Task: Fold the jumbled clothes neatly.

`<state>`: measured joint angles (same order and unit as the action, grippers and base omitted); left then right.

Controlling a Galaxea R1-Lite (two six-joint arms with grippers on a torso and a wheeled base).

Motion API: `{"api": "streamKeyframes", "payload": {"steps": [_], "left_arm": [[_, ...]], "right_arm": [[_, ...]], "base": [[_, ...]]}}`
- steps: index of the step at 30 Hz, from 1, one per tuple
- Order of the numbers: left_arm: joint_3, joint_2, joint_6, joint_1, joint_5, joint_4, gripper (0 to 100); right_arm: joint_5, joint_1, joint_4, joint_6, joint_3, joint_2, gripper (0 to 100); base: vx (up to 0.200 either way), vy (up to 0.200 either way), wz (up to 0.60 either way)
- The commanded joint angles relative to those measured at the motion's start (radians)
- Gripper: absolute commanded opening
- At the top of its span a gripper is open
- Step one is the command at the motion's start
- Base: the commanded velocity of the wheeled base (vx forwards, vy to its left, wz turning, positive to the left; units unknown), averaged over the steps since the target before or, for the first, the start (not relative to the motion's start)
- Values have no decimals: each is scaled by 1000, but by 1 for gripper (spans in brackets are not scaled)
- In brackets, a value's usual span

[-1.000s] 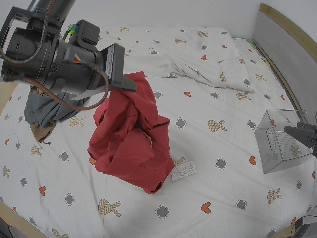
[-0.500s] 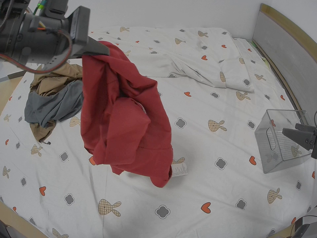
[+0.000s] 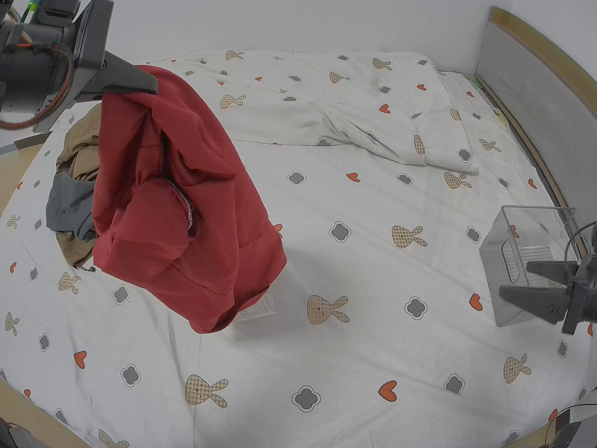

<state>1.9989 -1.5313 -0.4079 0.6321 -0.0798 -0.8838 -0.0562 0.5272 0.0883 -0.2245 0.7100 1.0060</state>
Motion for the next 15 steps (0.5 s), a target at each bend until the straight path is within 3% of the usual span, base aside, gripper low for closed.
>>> {"api": "streamKeyframes", "payload": {"steps": [1, 2, 3, 4, 5, 7, 11, 15], "left_arm": [[1, -23, -5, 1, 0, -1, 0], [1, -23, -5, 1, 0, -1, 0], [1, -35, -25, 1, 0, -1, 0], [1, -43, -37, 1, 0, 0, 0], [1, -43, -37, 1, 0, 0, 0], [1, -59, -45, 3, 0, -3, 0], [1, -78, -49, 24, 0, -3, 0], [1, -102, -101, 49, 0, -4, 0]], "right_arm": [[50, 252, -9, -1, 19, 237, 100], [50, 252, -9, -1, 19, 237, 100], [134, 355, -10, -1, 57, 327, 100], [180, 405, -15, -1, 74, 382, 100], [180, 405, -15, -1, 74, 382, 100], [288, 508, -61, -6, 115, 502, 100], [355, 557, -177, -3, 141, 622, 100], [388, 557, -294, -3, 158, 715, 100]], "base": [[0, 0, 0], [0, 0, 0], [0, 0, 0], [0, 0, 0], [0, 0, 0], [0, 0, 0], [0, 0, 0], [0, 0, 0]]}}
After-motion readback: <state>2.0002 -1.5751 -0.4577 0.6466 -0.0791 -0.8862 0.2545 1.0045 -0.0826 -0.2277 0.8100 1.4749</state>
